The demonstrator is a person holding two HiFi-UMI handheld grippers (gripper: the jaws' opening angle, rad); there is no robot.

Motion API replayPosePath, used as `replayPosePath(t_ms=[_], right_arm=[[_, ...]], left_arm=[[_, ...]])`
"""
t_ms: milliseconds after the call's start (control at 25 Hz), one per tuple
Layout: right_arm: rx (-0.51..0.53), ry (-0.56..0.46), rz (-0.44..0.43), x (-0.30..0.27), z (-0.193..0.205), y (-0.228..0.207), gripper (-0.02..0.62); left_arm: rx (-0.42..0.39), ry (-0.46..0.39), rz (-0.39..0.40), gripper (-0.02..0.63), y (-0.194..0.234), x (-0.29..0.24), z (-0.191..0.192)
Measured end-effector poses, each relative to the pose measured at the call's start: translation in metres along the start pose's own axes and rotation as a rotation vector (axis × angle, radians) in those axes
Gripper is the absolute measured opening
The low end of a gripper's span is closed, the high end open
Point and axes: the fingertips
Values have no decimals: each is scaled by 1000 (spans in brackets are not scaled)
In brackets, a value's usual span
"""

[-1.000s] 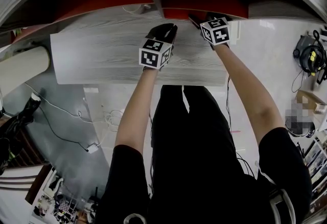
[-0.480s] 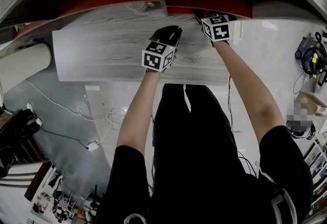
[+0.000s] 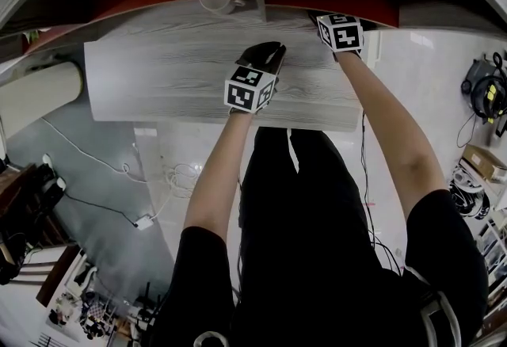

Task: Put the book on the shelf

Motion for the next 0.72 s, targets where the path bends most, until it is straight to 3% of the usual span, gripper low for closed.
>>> replayPosePath(t_ms=[720], right_arm=[[-61,-69,95,-10,-2,-11,320]], left_arm=[[3,-60,-16,38,-14,10,-3]])
Point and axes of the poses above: the fingertips, and each gripper's own axes: x backward along the fingers, y to its left, z out of its underside, and after that the axes turned 14 degrees about x, right-handed
